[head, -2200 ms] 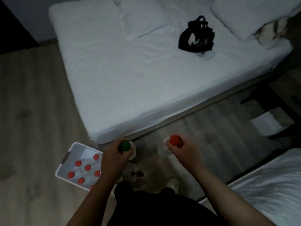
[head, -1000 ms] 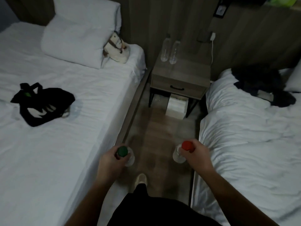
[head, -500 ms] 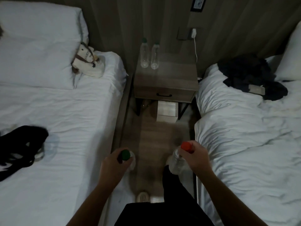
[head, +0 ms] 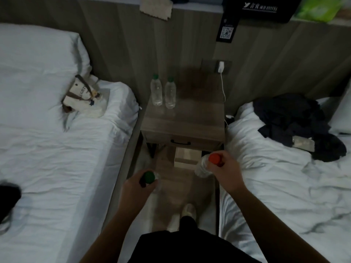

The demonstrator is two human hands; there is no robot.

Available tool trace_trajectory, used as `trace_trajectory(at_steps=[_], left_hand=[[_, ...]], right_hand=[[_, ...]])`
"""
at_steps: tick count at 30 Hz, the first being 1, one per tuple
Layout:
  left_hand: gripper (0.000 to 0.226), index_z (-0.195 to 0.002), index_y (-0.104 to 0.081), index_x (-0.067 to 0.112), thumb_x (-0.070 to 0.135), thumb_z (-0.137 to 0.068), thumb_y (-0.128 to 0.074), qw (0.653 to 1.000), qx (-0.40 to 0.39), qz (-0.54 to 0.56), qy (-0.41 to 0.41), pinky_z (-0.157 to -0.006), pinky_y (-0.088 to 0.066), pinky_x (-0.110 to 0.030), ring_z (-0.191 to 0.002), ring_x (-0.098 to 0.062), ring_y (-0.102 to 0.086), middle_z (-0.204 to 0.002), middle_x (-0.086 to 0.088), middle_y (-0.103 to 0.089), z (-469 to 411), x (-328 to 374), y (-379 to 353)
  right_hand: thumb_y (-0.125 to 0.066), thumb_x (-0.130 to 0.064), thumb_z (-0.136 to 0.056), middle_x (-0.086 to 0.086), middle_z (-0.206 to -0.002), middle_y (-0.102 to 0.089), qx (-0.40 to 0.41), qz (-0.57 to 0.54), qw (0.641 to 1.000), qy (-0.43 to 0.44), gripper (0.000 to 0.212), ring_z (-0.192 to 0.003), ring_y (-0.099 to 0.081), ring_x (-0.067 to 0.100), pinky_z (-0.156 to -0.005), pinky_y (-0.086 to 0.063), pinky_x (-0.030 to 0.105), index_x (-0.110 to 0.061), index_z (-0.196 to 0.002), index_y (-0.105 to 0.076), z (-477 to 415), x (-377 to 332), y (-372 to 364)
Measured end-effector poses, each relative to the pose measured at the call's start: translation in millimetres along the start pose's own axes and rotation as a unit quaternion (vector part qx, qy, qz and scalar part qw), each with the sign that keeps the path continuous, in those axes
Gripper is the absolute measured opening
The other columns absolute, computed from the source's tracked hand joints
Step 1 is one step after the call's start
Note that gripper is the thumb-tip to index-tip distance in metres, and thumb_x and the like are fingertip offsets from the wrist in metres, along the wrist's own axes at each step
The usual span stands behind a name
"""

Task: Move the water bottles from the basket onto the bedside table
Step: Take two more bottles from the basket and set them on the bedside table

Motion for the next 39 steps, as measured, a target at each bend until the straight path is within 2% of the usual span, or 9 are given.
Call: trace_trajectory(at_steps=[4,8,13,18,23,26,30,36,39], left_hand=[[0.031,-0.101,-0.066,0.027,0.03,-0.072,-0.078,0.999,0.003,-0.004,-0.033,-0.068,-0.056,-0.027,-0.067,-0.007,-0.065,-0.074,0.004,-0.069,-42.8,42.9,-17.1],[0.031,-0.1,-0.066,0.03,0.035,-0.072,-0.077,0.999,-0.022,0.004,-0.037,-0.062,-0.046,-0.006,-0.069,0.006,-0.061,-0.076,0.012,-0.067,-90.2,68.1,-29.6],[0.024,-0.095,-0.064,0.033,0.032,-0.075,-0.076,0.998,-0.054,0.019,-0.032,-0.058,-0.041,0.0,-0.064,0.009,-0.058,-0.071,0.019,-0.06,-154.2,92.0,-46.6],[0.029,-0.101,-0.069,0.019,0.03,-0.075,-0.076,0.994,-0.1,0.013,-0.05,-0.06,-0.042,-0.004,-0.061,0.005,-0.056,-0.067,0.018,-0.057,-232.6,102.8,-66.3],[0.033,-0.112,-0.062,0.027,0.033,-0.081,-0.071,0.981,-0.186,0.02,-0.047,-0.059,-0.042,-0.002,-0.072,0.005,-0.058,-0.079,0.014,-0.062,-310.0,124.5,-82.0],[0.038,-0.117,-0.063,0.02,0.03,-0.081,-0.071,0.976,-0.199,0.019,-0.082,-0.076,-0.043,-0.012,-0.088,-0.006,-0.062,-0.092,0.008,-0.065,-352.6,145.5,-88.4],[0.04,-0.12,-0.062,0.02,0.03,-0.082,-0.07,0.973,-0.217,0.006,-0.085,-0.081,-0.043,-0.018,-0.091,-0.002,-0.056,-0.105,0.004,-0.068,-396.0,162.9,-106.2],[0.038,-0.117,-0.063,0.019,0.029,-0.081,-0.07,0.975,-0.203,0.022,-0.083,-0.087,-0.049,-0.022,-0.094,-0.004,-0.059,-0.105,0.005,-0.067,-440.2,178.5,-133.1],[0.035,-0.115,-0.063,0.019,0.027,-0.081,-0.07,0.978,-0.191,0.039,-0.077,-0.085,-0.048,-0.02,-0.097,-0.005,-0.06,-0.104,0.007,-0.066,-455.8,184.9,-141.3]], right_hand=[[-0.078,-0.022,-0.074,-0.011,-0.083,-0.067,-0.012,0.0,1.0,0.014,0.022,-0.08,-0.062,0.001,-0.072,-0.048,0.02,-0.026,-0.089,-0.062,-49.5,-12.1,11.9],[-0.077,-0.025,-0.074,-0.009,-0.084,-0.067,-0.012,0.009,1.0,-0.011,0.021,-0.08,-0.064,0.005,-0.073,-0.053,0.026,-0.031,-0.086,-0.061,-89.3,-8.6,15.0],[-0.077,-0.022,-0.075,-0.016,-0.075,-0.061,-0.021,0.048,0.998,-0.029,0.027,-0.073,-0.06,0.001,-0.07,-0.048,0.025,-0.037,-0.076,-0.055,-142.3,-10.9,6.6],[-0.079,-0.024,-0.072,-0.006,-0.086,-0.065,0.018,0.056,0.997,-0.058,0.028,-0.079,-0.061,0.01,-0.065,-0.042,0.015,-0.023,-0.095,-0.064,-196.9,-13.0,-5.9],[-0.079,-0.023,-0.073,-0.002,-0.086,-0.061,0.039,0.064,0.992,-0.102,0.029,-0.081,-0.059,0.016,-0.072,-0.043,0.025,-0.021,-0.095,-0.059,-252.6,-32.9,-19.0],[-0.076,-0.02,-0.076,-0.002,-0.084,-0.059,0.058,0.046,0.99,-0.117,0.026,-0.079,-0.059,0.017,-0.069,-0.043,0.025,-0.02,-0.094,-0.058,-288.9,-44.0,-24.6],[-0.076,-0.024,-0.075,-0.004,-0.089,-0.062,0.061,0.037,0.987,-0.143,0.035,-0.084,-0.062,0.016,-0.07,-0.046,0.024,-0.018,-0.105,-0.06,-330.1,-44.8,-33.9],[-0.073,-0.02,-0.079,-0.022,-0.077,-0.05,0.056,0.02,0.985,-0.16,0.029,-0.068,-0.045,-0.011,-0.052,-0.035,-0.004,-0.02,-0.105,-0.06,-378.2,-42.6,-37.3],[-0.073,-0.023,-0.079,-0.018,-0.08,-0.052,0.033,0.018,0.985,-0.171,0.029,-0.071,-0.049,-0.007,-0.054,-0.039,0.002,-0.026,-0.102,-0.056,-398.5,-41.3,-43.4]])
Point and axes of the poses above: each hand's wrist, its own z-axis away from the middle knuckle, its own y-axis out of the back of the hand, x = y × z, the point moved 8 cm from there along -z, towards the middle knuckle
